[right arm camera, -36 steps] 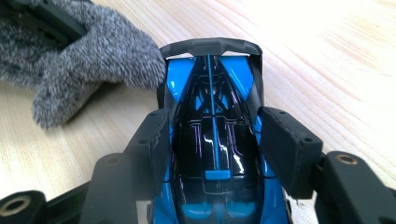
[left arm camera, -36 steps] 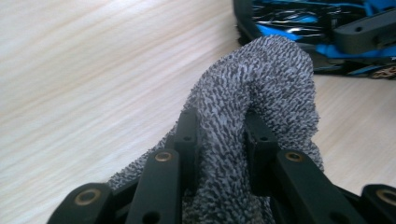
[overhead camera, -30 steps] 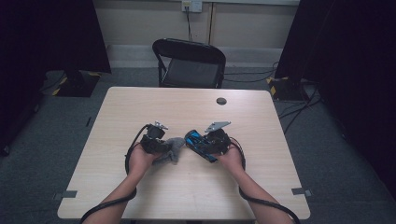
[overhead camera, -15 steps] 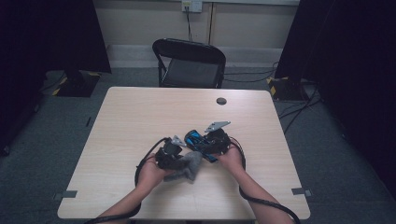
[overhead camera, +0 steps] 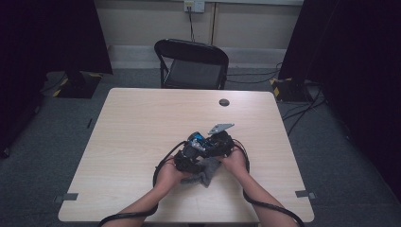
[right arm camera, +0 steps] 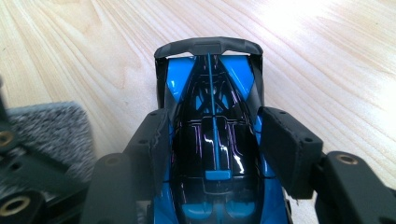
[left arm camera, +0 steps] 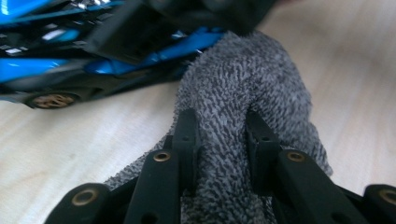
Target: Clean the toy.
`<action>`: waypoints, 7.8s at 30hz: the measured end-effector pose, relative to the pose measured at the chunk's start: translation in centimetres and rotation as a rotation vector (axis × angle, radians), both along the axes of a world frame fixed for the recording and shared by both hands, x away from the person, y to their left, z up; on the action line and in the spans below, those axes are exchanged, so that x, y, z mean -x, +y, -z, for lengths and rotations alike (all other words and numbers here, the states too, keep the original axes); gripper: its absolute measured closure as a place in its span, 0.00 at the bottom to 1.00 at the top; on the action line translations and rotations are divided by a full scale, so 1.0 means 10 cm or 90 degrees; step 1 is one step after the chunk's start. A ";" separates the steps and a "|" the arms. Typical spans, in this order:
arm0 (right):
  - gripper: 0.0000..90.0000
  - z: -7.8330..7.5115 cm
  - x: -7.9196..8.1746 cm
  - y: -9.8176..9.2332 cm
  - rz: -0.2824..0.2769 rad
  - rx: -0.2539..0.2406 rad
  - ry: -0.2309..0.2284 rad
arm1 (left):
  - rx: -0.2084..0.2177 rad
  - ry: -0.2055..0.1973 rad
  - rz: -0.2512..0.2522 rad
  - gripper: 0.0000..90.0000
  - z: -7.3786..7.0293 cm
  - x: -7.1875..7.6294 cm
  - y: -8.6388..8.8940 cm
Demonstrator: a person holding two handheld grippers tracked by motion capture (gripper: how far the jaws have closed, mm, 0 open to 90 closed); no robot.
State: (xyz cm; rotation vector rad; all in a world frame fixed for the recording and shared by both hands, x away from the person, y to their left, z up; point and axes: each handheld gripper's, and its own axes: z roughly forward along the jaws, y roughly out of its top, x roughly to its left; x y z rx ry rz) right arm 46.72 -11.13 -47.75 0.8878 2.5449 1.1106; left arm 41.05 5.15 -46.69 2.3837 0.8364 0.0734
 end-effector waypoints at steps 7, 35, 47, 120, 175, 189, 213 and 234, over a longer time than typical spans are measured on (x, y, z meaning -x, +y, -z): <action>0.48 0.00 0.00 0.00 0.000 -0.001 -0.002 | 0.005 -0.001 -0.030 0.78 -0.01 -0.09 0.10; 0.48 0.01 0.00 0.00 -0.003 -0.002 -0.003 | 0.002 -0.029 -0.199 0.79 -0.11 -0.35 0.94; 0.48 0.01 0.00 -0.02 -0.005 -0.005 -0.004 | 0.032 -0.024 -0.093 0.78 -0.22 0.02 0.71; 0.71 0.15 0.66 0.46 -0.232 -0.016 0.038 | 0.104 -0.068 -0.103 0.40 -0.38 -0.03 1.01; 0.81 -0.11 0.46 -1.40 0.122 -0.040 0.046 | 0.024 -0.131 0.015 0.26 0.02 -0.56 -0.20; 0.81 0.00 0.45 -1.13 0.129 0.063 0.033 | 0.014 -0.153 0.025 0.22 0.05 -0.50 -0.25; 0.83 -0.03 0.74 -0.82 -0.007 0.057 0.081 | 0.023 -0.149 0.007 0.24 0.04 -0.50 -0.24; 0.87 -0.09 0.79 -1.06 -0.018 0.025 0.092 | 0.039 -0.144 0.006 0.28 0.04 -0.48 -0.25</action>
